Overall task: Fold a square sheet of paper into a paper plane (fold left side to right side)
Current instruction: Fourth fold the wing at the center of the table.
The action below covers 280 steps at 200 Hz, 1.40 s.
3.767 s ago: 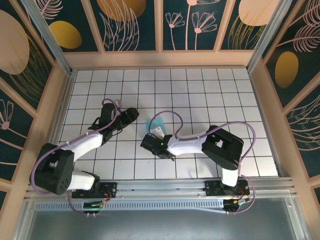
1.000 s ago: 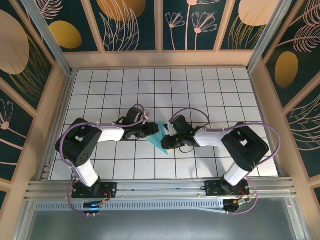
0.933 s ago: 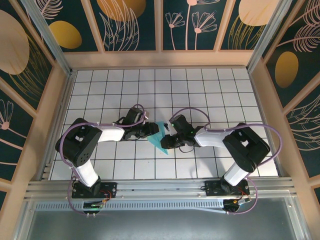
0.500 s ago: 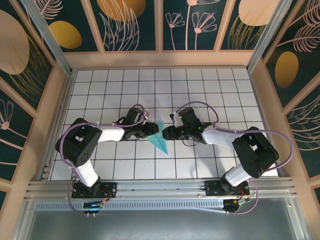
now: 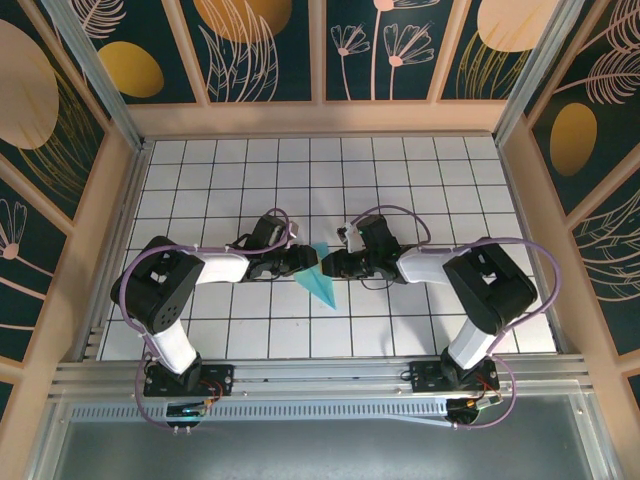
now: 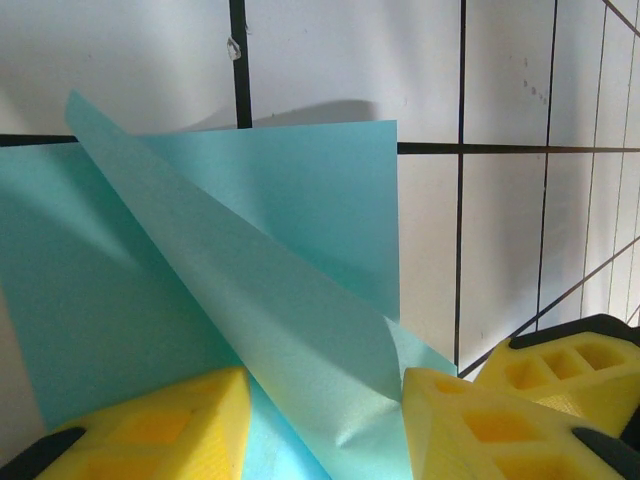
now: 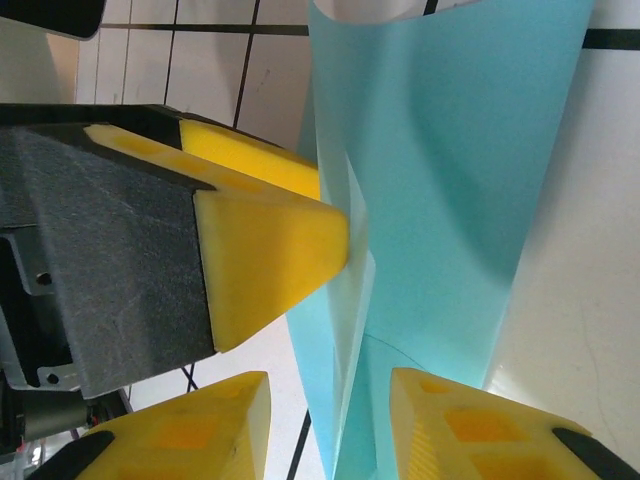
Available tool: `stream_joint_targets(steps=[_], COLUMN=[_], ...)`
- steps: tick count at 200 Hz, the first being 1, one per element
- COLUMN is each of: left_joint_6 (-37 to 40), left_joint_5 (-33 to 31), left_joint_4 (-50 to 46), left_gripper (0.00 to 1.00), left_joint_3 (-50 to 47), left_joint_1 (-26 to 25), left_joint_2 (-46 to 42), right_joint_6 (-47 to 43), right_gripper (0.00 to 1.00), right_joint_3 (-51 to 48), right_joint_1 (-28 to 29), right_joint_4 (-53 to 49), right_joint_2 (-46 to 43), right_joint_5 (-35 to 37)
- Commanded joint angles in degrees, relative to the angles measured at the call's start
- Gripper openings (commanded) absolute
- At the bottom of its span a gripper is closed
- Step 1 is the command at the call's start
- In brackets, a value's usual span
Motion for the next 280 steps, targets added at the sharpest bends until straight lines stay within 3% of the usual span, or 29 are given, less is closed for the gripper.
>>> stream_joint_targets(steps=[1, 60, 100, 280], left_joint_6=[0.79, 0.86, 0.82, 0.63], left_joint_5=[-2.41, -2.41, -2.41, -2.67], left_joint_4=[-3.76, -3.5, -3.52, -3.49], left_gripper=[0.44, 0.44, 0.44, 0.44], left_joint_3=[-0.12, -0.27, -0.23, -0.23], left_joint_1=[-0.36, -0.44, -0.5, -0.61], left_joint_2=[2.08, 2.17, 2.33, 2.45], right_joint_6=[0.69, 0.35, -0.65, -1.85], right_gripper=[0.36, 0.21, 0.0, 0.0], right_joint_3=[1.11, 1.37, 1.87, 1.96], right_joint_1=[-0.4, -0.69, -0.85, -0.49], right_joint_4=[2.51, 1.27, -1.6, -5.93], right_joint_2=[1.48, 3.01, 3.76, 5.85], right_joint_5=[-1.69, -0.92, 1.63, 4.54])
